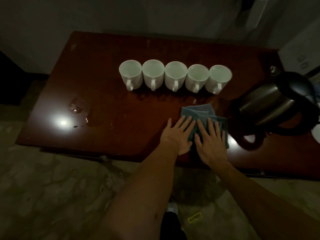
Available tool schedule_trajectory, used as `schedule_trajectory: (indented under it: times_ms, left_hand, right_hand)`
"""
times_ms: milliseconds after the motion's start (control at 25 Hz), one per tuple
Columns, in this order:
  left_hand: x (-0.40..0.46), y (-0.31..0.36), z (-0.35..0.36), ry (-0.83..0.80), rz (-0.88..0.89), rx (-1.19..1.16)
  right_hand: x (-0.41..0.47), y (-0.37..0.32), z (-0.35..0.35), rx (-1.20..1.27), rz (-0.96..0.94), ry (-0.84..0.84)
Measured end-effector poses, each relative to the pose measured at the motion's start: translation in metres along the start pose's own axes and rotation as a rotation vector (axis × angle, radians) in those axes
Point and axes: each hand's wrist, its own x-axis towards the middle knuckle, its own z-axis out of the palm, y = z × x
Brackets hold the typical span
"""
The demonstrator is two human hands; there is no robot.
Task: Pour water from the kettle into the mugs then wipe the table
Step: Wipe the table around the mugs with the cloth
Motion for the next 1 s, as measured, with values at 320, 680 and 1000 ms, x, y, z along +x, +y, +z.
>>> schedule_trajectory:
  times_ms: [320,680,1000]
  left_hand:
    - [-0.051,-0.102,0.019,0.007,-0.026,0.086]
    - [-0.126,-0.260,0.055,0.042,-0.078,0.054]
    - [-0.181,-0.369,0.079,0.095,-0.190,-0.048]
  right_hand:
    - [-0.001,-0.120,0.028,0.007,0.012,-0.017]
    - [0.001,-0.294,0.066,-0.009,-0.068,-0.008]
    - [0.014,-0.416,0.088,-0.029,-0.192,-0.065]
